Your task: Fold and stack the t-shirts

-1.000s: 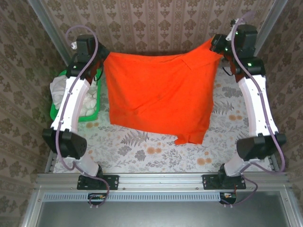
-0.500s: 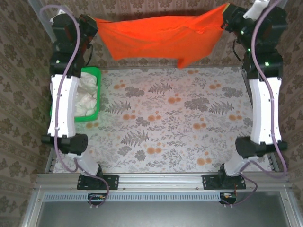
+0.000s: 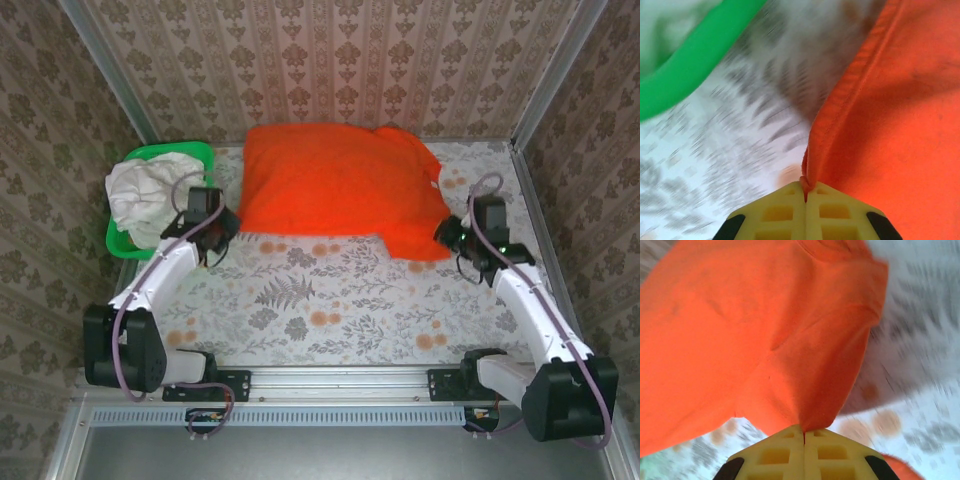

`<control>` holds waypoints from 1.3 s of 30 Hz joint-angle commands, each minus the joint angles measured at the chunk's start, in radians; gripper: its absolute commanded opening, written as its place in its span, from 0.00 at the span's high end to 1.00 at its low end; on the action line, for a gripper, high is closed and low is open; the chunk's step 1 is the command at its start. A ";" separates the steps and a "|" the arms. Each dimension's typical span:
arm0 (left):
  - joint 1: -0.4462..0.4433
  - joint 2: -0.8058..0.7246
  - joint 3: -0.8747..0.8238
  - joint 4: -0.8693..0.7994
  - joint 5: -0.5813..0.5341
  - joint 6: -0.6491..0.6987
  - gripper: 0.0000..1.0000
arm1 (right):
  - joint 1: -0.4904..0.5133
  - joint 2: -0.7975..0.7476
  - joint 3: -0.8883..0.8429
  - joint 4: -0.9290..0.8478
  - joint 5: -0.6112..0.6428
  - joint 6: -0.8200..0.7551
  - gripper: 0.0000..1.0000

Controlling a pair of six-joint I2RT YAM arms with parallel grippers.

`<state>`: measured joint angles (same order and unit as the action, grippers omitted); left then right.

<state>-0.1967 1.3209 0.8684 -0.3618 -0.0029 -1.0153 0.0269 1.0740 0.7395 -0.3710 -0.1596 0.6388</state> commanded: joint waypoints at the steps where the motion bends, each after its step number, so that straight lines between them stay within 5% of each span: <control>1: -0.002 -0.017 -0.079 0.079 0.004 -0.050 1.00 | -0.002 -0.033 -0.119 0.065 -0.026 0.064 1.00; 19: -0.007 -0.070 -0.281 -0.013 0.000 -0.084 1.00 | -0.001 -0.085 -0.214 -0.194 0.060 0.087 1.00; 36: -0.007 -0.238 -0.359 -0.047 -0.027 -0.129 1.00 | -0.002 -0.168 -0.215 -0.189 0.013 0.104 0.99; 38: -0.006 -0.229 -0.356 -0.046 -0.038 -0.119 1.00 | -0.002 -0.133 -0.216 -0.169 0.012 0.097 0.91; 39: -0.006 -0.221 -0.356 -0.048 -0.036 -0.120 1.00 | -0.002 -0.108 -0.209 -0.169 0.020 0.090 0.77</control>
<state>-0.1967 1.0946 0.5152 -0.3855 -0.0074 -1.1229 0.0269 0.9276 0.5224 -0.5522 -0.1398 0.7204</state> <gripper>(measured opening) 0.046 0.139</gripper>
